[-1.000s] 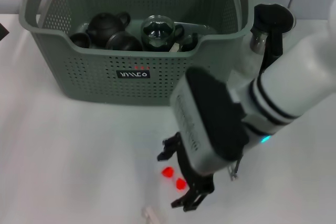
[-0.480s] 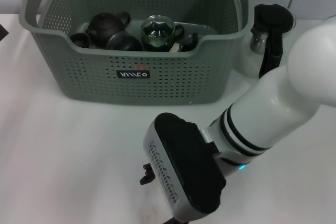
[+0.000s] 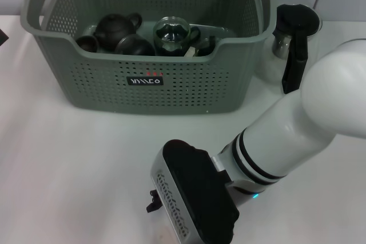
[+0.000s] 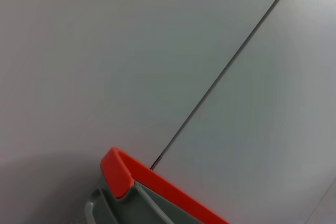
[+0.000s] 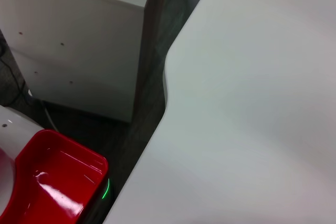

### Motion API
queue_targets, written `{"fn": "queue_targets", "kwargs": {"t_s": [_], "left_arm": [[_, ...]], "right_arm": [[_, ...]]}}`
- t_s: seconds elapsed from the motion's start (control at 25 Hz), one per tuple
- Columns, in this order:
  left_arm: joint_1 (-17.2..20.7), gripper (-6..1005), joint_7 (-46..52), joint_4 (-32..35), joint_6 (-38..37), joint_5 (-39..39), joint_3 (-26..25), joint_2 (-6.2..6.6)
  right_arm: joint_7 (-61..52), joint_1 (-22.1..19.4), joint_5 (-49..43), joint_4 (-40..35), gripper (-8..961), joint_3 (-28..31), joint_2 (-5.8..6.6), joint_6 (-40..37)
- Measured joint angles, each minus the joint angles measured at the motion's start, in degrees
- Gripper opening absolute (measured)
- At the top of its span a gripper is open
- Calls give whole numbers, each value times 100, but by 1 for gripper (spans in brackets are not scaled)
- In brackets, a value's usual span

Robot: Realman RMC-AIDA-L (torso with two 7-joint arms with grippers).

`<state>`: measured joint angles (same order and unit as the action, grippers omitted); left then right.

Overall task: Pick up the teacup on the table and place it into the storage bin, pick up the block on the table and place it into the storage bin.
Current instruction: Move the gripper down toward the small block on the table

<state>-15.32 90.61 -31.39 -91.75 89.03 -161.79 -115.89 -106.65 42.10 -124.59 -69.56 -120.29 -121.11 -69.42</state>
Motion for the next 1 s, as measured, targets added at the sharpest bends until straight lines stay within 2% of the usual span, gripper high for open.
{"fn": "queue_targets", "kwargs": {"t_s": [0.4,0.84,1.0], "left_arm": [[4,920,0,2,0,0,7,-4],[19,920,-6,2,-1,0,2,-4],[18,920,-8,2,0,0,3,-3]], "right_arm": [[-48,-26,6,306,944,-262,-9,439],[-56,-36,5,310,938,-275,-9,489],[-188,-15,5,288,784,-266,-8,499]]}}
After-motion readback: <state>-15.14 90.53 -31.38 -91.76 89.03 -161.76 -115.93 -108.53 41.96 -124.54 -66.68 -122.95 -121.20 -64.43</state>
